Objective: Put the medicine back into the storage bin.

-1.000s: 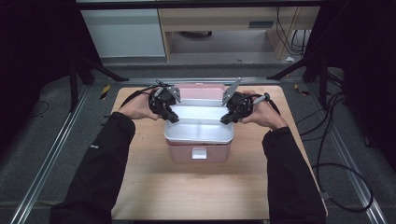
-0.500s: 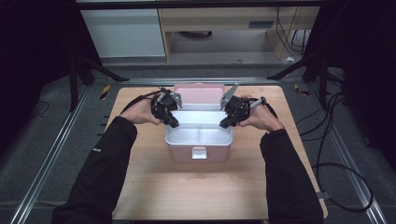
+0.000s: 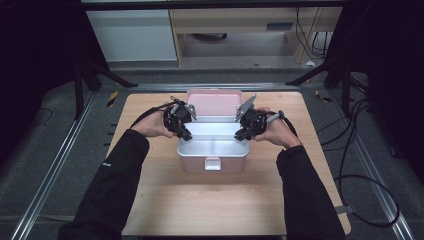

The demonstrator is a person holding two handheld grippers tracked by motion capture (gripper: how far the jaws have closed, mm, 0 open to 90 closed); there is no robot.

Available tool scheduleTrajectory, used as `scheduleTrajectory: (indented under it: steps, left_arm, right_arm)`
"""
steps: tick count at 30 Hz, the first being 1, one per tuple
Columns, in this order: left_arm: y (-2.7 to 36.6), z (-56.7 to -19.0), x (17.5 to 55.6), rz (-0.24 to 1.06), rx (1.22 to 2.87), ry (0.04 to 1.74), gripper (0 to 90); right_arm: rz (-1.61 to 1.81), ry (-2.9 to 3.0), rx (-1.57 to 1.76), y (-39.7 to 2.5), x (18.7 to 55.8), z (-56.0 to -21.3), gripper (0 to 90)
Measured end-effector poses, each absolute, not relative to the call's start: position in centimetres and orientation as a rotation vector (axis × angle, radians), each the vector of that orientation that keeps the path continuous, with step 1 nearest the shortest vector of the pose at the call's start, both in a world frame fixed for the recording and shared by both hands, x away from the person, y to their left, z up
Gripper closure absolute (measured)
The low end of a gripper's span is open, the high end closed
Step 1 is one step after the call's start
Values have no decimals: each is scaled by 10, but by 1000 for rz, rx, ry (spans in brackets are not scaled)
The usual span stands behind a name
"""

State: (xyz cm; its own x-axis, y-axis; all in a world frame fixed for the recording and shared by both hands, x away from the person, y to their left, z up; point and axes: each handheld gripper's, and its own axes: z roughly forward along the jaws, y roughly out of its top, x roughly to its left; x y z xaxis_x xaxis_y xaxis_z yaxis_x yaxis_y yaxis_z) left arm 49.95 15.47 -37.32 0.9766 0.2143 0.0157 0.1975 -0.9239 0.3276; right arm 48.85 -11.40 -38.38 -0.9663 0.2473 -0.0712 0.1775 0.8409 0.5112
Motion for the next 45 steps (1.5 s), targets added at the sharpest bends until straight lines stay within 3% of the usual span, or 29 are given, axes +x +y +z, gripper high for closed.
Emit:
scheduleTrajectory:
  steps: [3,4,5,8,11,14,17,21,30,45]
  left_arm:
    - [156,-375,498,100,2778,328,765]
    - [158,-375,497,118,2762,351,765]
    - [161,-373,496,131,2733,377,704]
    - [167,-362,494,176,2674,407,611]
    - [172,-353,491,197,2621,440,578]
    - [179,-343,484,256,2571,499,453]
    - [184,-340,480,285,2522,542,448]
    - [201,-338,474,366,2411,654,371]
    - [223,-338,482,418,2235,860,294]
    - [214,-350,508,467,2024,1039,278]
  right_arm:
    - [781,2870,363,-114,487,-384,794]
    - [779,2856,376,-113,486,-383,766]
    - [812,2817,408,-114,484,-380,692]
    - [881,2761,449,-117,480,-371,635]
    - [938,2715,487,-120,477,-364,604]
    - [1011,2629,568,-126,470,-355,536]
    - [1013,2593,622,-129,467,-353,517]
    - [1001,2504,739,-134,466,-350,452]
    - [1105,2300,942,-150,468,-342,392]
    - [1148,2168,1085,-172,481,-353,333]
